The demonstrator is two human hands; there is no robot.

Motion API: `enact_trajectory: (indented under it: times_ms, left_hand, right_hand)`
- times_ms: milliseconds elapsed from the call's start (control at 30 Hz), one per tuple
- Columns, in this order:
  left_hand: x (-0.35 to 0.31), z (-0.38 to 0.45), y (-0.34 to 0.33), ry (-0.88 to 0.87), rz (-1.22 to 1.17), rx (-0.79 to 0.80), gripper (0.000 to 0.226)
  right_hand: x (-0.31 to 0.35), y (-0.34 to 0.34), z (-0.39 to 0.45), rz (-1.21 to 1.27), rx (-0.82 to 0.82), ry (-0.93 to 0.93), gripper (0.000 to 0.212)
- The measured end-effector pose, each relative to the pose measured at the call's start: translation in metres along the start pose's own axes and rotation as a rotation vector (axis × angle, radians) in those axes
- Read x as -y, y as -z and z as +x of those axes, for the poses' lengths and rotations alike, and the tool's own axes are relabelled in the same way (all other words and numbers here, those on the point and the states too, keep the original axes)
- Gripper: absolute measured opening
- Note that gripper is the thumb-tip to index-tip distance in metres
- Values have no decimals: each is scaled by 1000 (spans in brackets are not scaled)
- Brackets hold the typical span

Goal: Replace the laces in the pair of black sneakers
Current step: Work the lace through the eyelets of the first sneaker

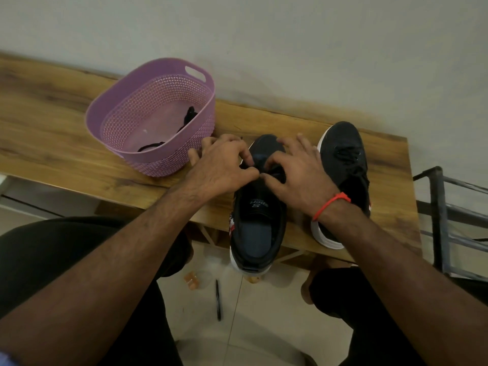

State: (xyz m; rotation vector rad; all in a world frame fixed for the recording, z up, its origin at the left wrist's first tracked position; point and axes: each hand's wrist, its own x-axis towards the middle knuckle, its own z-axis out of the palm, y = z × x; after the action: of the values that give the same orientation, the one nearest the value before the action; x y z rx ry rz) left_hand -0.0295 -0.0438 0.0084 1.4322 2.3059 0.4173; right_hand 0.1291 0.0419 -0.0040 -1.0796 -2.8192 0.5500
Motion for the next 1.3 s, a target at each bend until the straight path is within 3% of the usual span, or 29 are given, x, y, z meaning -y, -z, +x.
enact_trajectory:
  times_ms: [133,300,533,667,733,833,933,1033,1100,1167,1300]
  left_hand:
    - [0,0,0,-20,5,-8,14]
    - [0,4,-4,-76,32,13,15]
    - [1,3,-3,-146,162,-17,16]
    - [0,2,-3,-155,188,-13,15]
    - [0,2,-2,-153,197,-12,15]
    - [1,2,-2,-156,201,-16,15]
    - [2,2,-3,-159,200,-12,14]
    - [2,3,-4,-161,204,-8,13]
    - [1,3,-3,-156,200,-4,13]
    - [1,3,-2,-149,197,7,14]
    - [2,2,-1,-141,191,13,15]
  right_hand:
    - [-3,-1,2,32,-38,32,15]
    - [-2,-2,2,-31,38,4,37]
    - [6,-6,-2,-38,45,-4,27]
    - [8,-9,-4,-49,67,-55,44]
    - [9,-11,-3,-55,75,-35,37]
    - [5,-7,-1,23,-62,38,18]
    - [-3,6,4,148,-140,-46,11]
    - [-6,3,5,89,-70,-63,18]
    - [-1,-7,3,-15,76,-61,36]
    - [5,-14,1,-10,176,-74,38]
    - [-1,-17,6,51,42,29,20]
